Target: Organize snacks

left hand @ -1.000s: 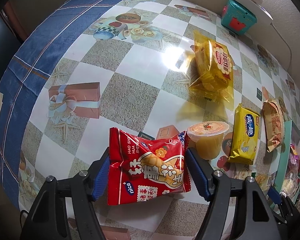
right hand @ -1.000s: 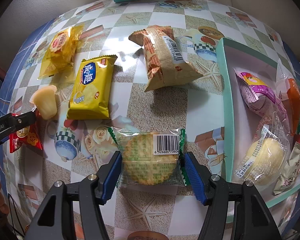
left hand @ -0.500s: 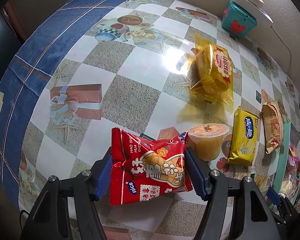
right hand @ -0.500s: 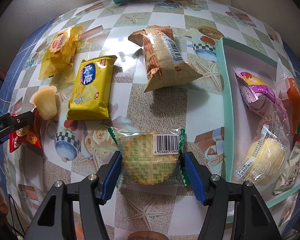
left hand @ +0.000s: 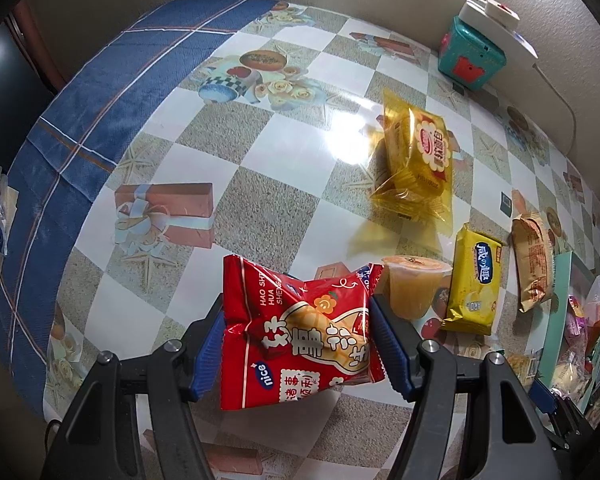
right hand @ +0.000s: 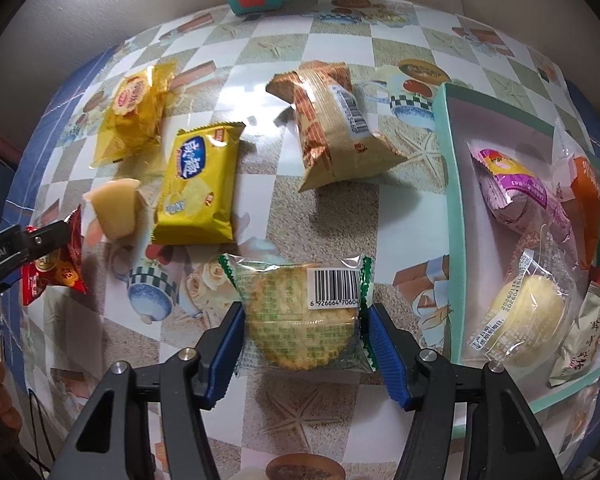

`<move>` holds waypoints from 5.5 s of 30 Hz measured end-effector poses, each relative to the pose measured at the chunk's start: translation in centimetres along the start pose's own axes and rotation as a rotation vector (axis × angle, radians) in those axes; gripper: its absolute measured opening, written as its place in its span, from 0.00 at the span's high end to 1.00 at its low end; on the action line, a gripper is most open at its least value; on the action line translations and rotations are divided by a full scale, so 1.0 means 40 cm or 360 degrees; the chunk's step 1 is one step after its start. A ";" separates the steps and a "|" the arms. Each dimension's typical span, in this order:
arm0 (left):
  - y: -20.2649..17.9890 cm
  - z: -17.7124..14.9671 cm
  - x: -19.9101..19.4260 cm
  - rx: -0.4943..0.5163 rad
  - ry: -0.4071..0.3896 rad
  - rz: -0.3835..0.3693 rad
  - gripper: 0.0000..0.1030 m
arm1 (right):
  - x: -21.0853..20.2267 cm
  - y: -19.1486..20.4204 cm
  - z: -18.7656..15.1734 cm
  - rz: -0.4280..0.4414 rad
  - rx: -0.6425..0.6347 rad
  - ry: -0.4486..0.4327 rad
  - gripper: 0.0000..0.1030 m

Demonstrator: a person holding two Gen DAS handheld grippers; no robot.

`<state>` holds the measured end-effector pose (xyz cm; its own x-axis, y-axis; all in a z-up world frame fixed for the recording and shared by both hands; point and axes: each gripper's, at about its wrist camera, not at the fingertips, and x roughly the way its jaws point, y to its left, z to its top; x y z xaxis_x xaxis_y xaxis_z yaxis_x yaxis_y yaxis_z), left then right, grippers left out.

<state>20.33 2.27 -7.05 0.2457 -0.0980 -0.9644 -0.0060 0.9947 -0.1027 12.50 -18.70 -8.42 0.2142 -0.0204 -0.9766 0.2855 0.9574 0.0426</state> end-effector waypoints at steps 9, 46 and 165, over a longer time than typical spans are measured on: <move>-0.001 -0.008 -0.042 -0.0008 -0.0070 0.0015 0.33 | -0.087 -0.003 0.004 0.0047 0.0006 -0.0088 0.38; -0.462 -0.058 -0.222 0.0565 -0.0419 -0.0350 0.33 | -0.251 -0.444 0.016 -0.0099 0.0733 -0.0407 0.38; 0.061 -0.006 -0.222 -0.0126 -0.0539 0.0018 0.01 | -0.263 -0.166 0.047 -0.0081 0.0358 -0.0507 0.00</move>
<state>17.89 5.57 1.19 0.5526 -0.0577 -0.8314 -0.0825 0.9889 -0.1235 10.08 -25.40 1.98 0.4639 -0.1884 -0.8656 0.4931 0.8667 0.0756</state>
